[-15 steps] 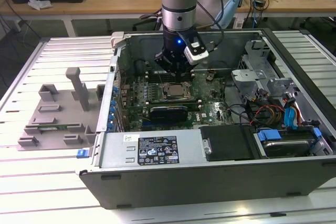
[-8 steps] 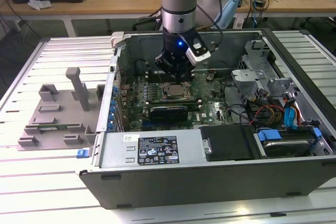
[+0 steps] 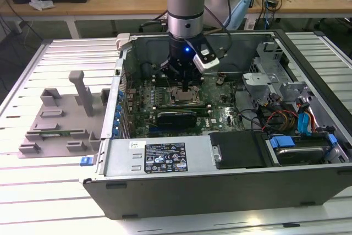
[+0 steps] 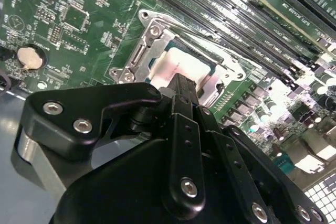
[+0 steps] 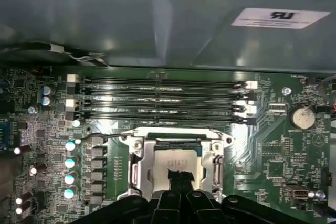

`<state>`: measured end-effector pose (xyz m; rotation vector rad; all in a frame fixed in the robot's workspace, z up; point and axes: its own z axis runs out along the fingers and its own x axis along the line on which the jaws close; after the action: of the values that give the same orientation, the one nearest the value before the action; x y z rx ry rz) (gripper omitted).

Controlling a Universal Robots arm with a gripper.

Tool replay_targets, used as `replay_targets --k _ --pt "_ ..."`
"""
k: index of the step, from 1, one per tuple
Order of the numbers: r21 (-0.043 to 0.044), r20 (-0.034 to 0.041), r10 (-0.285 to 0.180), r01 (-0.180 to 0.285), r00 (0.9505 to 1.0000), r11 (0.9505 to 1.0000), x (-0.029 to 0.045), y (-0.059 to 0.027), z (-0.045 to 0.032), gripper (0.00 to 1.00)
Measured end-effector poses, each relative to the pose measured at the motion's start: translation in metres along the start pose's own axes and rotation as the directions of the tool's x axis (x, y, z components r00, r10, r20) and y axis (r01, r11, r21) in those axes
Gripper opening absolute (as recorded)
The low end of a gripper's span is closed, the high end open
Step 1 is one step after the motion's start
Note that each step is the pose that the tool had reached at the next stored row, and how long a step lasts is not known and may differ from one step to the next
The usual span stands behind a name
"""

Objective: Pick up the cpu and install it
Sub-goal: 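Close the cpu cover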

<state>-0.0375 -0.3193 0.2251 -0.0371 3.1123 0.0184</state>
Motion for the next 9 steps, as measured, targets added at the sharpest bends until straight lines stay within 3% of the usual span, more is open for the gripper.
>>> replay_targets --k 3,9 --pt "0.0 -0.0001 0.0 0.0 1.0 1.0 0.0097 0.0002 0.001 0.11" --pt "-0.0003 -0.0001 0.0 0.0 1.0 1.0 0.0127 0.0001 0.0024 0.11"
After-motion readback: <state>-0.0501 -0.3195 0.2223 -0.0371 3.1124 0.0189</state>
